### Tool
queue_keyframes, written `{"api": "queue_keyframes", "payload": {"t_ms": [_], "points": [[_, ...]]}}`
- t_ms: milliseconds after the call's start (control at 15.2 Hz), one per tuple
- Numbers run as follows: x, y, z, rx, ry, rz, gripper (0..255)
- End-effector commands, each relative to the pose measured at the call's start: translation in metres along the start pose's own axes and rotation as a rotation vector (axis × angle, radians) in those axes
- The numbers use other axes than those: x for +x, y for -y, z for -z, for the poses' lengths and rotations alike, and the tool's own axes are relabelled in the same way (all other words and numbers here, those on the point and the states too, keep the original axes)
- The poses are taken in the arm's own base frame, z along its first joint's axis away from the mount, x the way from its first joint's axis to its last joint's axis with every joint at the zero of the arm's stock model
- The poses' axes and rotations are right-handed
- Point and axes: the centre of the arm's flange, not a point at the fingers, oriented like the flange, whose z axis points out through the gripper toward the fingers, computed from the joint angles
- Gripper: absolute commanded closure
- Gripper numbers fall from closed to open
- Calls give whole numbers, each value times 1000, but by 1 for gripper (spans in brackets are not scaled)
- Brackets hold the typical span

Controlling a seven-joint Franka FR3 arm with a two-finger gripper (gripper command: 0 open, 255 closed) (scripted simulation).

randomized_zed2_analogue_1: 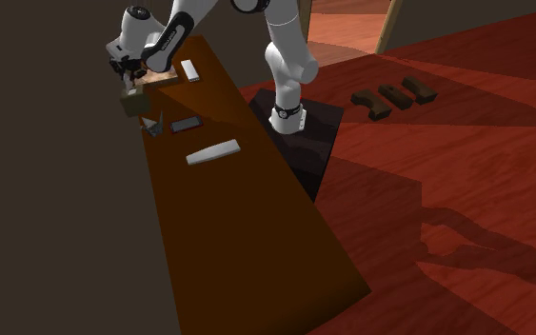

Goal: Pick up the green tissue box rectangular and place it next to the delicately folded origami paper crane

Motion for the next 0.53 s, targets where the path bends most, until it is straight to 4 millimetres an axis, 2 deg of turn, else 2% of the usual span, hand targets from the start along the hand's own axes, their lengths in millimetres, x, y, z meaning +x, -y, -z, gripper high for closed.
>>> {"api": "queue_keyframes", "payload": {"t_ms": [0, 132, 198, 462], "points": [[-1, 7, -8, 41, 1, -1, 255], [-1, 7, -8, 41, 1, -1, 255], [-1, 6, -8, 41, 2, -1, 0], [-1, 7, -7, 41, 2, -1, 0]]}}
